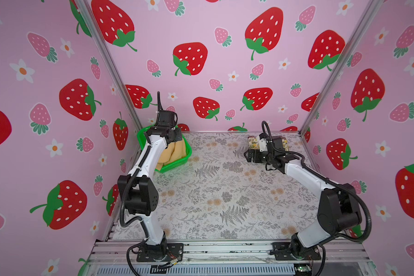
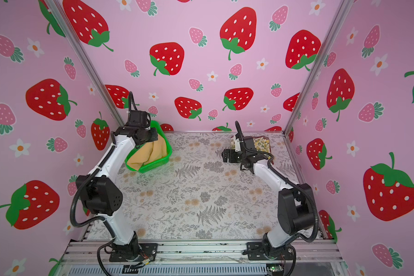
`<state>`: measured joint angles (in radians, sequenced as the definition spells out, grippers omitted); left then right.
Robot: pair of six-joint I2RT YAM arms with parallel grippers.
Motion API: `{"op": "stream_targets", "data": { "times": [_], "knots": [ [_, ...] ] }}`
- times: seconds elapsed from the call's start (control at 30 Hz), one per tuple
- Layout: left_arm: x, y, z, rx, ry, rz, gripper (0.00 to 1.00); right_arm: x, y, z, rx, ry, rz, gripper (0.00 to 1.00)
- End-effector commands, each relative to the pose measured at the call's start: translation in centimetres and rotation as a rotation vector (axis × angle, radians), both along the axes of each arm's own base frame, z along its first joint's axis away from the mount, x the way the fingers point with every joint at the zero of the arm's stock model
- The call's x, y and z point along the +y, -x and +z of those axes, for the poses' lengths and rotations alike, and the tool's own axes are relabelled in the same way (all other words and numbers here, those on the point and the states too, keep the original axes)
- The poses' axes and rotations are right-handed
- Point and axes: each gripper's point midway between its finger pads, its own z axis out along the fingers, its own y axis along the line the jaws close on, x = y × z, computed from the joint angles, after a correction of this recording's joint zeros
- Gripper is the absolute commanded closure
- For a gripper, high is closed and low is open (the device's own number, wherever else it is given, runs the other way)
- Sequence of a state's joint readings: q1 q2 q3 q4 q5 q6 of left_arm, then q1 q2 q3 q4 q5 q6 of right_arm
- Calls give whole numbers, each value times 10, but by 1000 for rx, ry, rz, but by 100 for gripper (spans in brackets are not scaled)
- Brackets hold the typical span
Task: Fold and stack the skirts
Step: 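Grasp the tan skirt in the green basket with the left gripper, then pull the tan skirt out of the basket onto the mat with the left gripper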
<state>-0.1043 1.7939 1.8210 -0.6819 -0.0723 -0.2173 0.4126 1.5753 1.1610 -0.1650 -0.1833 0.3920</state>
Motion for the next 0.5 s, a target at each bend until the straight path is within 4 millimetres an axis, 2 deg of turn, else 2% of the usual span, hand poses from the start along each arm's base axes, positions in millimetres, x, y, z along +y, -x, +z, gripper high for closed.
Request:
{"op": "stream_targets", "data": {
  "times": [0.0, 0.13, 0.23, 0.33, 0.47],
  "knots": [
    [-33, 23, 35, -59, 139, -74, 100, -4, 4, 15, -42, 8, -12, 0],
    [-66, 57, 72, -125, 198, -159, 100, -12, 5, 24, -71, 19, -42, 0],
    [-94, 82, 85, -155, 215, -230, 100, -18, 7, 28, -85, 23, -65, 0],
    [-128, 105, 84, -150, 251, -307, 100, -24, 12, 31, -97, 20, -84, 0],
    [-177, 132, 64, -111, 291, -399, 100, -33, 19, 29, -101, 25, -108, 0]
  ]
}}
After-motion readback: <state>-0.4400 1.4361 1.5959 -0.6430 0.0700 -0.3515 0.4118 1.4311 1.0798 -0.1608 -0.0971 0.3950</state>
